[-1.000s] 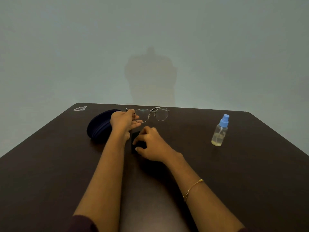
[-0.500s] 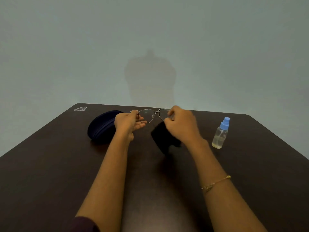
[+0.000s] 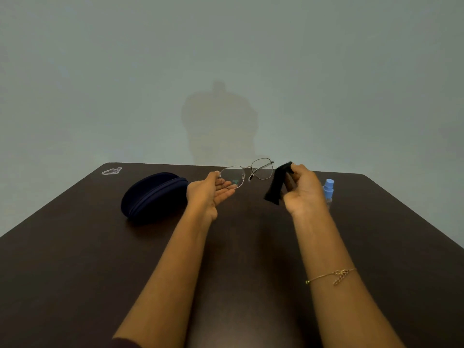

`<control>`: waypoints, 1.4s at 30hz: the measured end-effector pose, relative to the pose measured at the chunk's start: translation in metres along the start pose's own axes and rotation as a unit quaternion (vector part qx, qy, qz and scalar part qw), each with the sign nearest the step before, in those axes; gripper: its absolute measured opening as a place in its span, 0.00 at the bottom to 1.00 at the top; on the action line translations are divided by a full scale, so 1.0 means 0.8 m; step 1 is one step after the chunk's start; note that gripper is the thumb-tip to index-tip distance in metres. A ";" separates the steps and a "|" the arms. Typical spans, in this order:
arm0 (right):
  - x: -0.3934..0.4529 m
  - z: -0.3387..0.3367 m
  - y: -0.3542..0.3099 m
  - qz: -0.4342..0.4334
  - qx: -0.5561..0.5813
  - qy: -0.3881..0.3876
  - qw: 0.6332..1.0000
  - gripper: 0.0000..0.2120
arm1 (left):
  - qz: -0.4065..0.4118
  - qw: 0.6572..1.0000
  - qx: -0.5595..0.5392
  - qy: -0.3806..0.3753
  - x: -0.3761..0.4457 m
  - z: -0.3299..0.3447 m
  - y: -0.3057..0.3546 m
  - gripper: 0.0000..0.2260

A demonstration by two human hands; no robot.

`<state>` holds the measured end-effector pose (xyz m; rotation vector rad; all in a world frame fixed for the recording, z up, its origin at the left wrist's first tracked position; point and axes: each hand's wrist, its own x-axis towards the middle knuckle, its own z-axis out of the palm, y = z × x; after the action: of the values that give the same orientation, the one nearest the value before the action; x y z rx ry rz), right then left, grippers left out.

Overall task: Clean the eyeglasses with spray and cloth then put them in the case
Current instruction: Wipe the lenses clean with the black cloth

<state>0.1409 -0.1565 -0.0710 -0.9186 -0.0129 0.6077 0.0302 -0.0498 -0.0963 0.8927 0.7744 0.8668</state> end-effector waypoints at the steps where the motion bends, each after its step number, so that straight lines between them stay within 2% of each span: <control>1: 0.001 0.001 0.003 -0.005 0.013 0.000 1.000 0.07 | -0.005 1.000 -0.007 -0.006 -0.002 0.004 -0.003 0.09; 6: 0.000 0.002 0.015 -0.053 0.033 -0.018 0.998 0.04 | -0.012 1.000 -0.009 -0.023 -0.009 0.020 -0.014 0.09; 9: 0.003 -0.003 0.019 -0.064 0.052 -0.042 0.996 0.06 | -0.008 1.000 0.005 -0.023 -0.010 0.020 -0.014 0.10; 12: 0.005 -0.006 0.023 -0.077 0.036 -0.049 0.995 0.13 | 0.003 0.999 0.034 -0.025 -0.010 0.017 -0.010 0.10; 15: 0.006 -0.005 0.026 -0.067 0.083 -0.050 0.993 0.22 | 0.019 0.998 0.061 -0.027 -0.014 0.015 -0.006 0.11; 18: 0.008 -0.004 0.027 -0.055 0.115 -0.061 0.990 0.24 | 0.068 0.990 0.126 0.006 -0.014 0.016 -0.006 0.14; 20: 0.010 -0.004 0.026 -0.054 0.132 -0.056 0.988 0.24 | 0.168 0.952 0.252 0.051 -0.014 0.016 -0.010 0.17; 22: 0.012 -0.005 0.024 -0.052 0.146 -0.048 0.987 0.23 | 0.307 0.872 0.375 0.067 -0.018 0.013 -0.019 0.18; 24: 0.013 -0.007 0.024 -0.050 0.154 -0.045 0.986 0.22 | 0.417 0.793 0.444 -0.002 -0.019 0.009 -0.026 0.29; 27: 0.014 -0.009 0.023 -0.046 0.153 -0.050 0.986 0.21 | 0.482 0.705 0.511 -0.100 -0.013 0.008 -0.029 0.38; 30: 0.011 -0.006 0.023 -0.044 0.150 -0.052 0.986 0.20 | 0.495 0.653 0.566 -0.095 -0.007 0.008 -0.029 0.36; 34: 0.008 -0.005 0.027 -0.041 0.138 -0.051 0.988 0.21 | 0.497 0.637 0.587 -0.049 -0.004 0.006 -0.034 0.29; 38: 0.010 -0.006 0.033 -0.053 0.128 -0.053 0.989 0.22 | 0.479 0.657 0.578 -0.068 -0.004 0.008 -0.035 0.31; 42: 0.012 -0.008 0.036 -0.059 0.101 -0.064 0.991 0.24 | 0.464 0.682 0.562 -0.063 -0.005 0.011 -0.034 0.29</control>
<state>0.1364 -0.1436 -0.0988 -0.6761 -0.1177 0.5458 0.0443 -0.0660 -0.1160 2.5901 0.6653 1.1437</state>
